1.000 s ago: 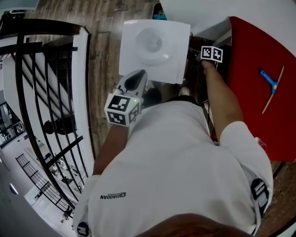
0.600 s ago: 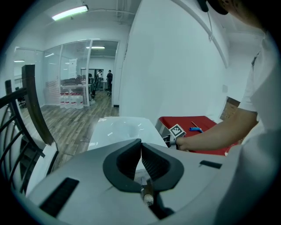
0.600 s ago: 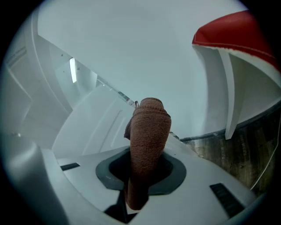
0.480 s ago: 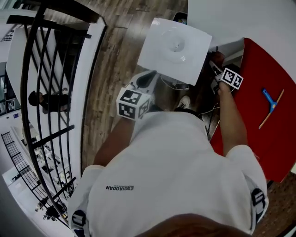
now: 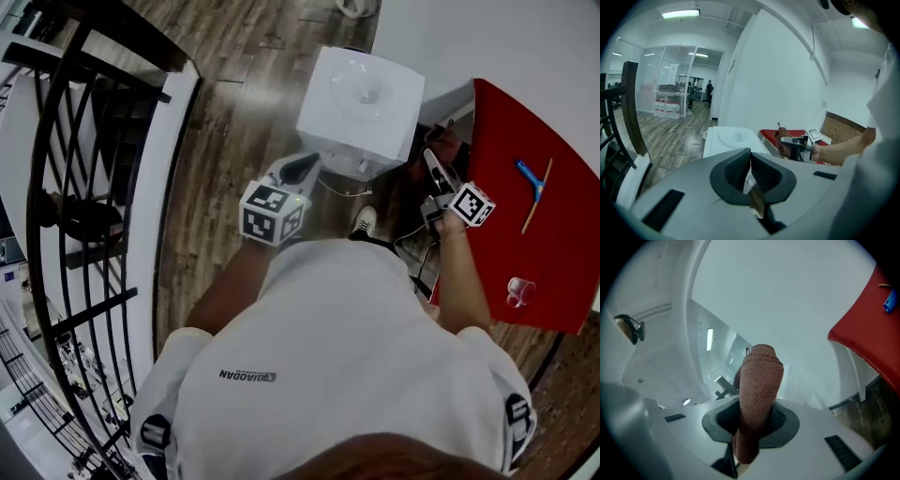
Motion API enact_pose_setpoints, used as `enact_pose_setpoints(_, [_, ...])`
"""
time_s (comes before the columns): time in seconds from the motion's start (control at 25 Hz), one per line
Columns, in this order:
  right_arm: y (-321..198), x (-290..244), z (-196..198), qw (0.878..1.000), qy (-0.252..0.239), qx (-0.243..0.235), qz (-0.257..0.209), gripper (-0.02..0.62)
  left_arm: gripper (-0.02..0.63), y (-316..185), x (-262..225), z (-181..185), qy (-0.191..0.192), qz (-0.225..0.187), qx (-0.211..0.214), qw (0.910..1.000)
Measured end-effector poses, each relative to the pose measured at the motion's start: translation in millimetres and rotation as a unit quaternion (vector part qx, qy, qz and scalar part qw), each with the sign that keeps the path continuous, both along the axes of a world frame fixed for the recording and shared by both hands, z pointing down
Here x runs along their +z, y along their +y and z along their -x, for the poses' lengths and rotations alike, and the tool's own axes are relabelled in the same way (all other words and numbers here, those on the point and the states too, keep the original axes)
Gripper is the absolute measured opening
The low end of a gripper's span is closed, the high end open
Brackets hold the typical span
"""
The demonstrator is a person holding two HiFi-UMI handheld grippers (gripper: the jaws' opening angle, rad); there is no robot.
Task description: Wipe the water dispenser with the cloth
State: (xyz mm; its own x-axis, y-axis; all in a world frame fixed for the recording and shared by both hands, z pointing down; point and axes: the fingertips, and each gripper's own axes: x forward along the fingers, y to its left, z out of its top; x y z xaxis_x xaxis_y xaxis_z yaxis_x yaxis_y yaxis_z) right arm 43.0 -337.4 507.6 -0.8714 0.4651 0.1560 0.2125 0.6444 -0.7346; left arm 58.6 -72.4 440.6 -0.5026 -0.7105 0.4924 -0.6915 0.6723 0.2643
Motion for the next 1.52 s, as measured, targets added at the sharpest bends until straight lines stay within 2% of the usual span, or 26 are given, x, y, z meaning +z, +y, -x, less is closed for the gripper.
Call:
enact_pose_setpoints(0.08, [44,-24,-25,1.0,-0.024,-0.013,0.012,0.075,0.002,23,1,-17,0.001,-0.004,0.009,1.0])
enact_pose_setpoints(0.16, [98,-39,-50,0.999,-0.026,-0.045,0.008,0.074,0.002,46,6,-35,0.008,-0.01,0.016,0.9998])
enact_pose_setpoints(0.32, [211,-43,-107,0.989,0.007,-0.124,-0.077,0.074,0.002,79,21,-80,0.035,-0.026,0.04,0.9982])
enact_pose_setpoints(0.4, [250,-42,-133,0.985,0.008,-0.133,-0.112,0.074,0.001,90,32,-101,0.052,-0.028,0.055,0.9967])
enact_pose_setpoints(0.48, [270,-39,-155,0.983,0.013,-0.121,-0.135,0.074,0.002,94,38,-114,0.063,-0.029,0.07,0.9951])
enact_pose_setpoints(0.64, [269,-38,-189,0.986,0.028,-0.091,-0.139,0.074,0.001,82,24,-126,0.05,-0.044,0.088,0.9939])
enact_pose_setpoints(0.8, [260,-47,-209,0.987,0.024,-0.086,-0.133,0.074,0.002,70,8,-136,0.027,-0.053,0.086,0.9945])
enact_pose_setpoints(1.08, [233,-83,-216,0.972,-0.027,-0.101,-0.212,0.074,0.0,53,-10,-151,0.007,-0.059,0.069,0.9959])
enact_pose_setpoints(1.2, [219,-96,-225,0.961,-0.054,-0.103,-0.249,0.074,0.002,41,-22,-155,-0.019,-0.06,0.07,0.9956])
enact_pose_setpoints(1.36, [207,-92,-242,0.962,-0.049,-0.106,-0.248,0.074,0.0,28,-34,-165,-0.029,-0.064,0.058,0.9958])
enact_pose_setpoints(1.52, [201,-92,-254,0.963,-0.053,-0.107,-0.243,0.074,0.001,14,-33,-179,-0.025,-0.053,0.066,0.9961])
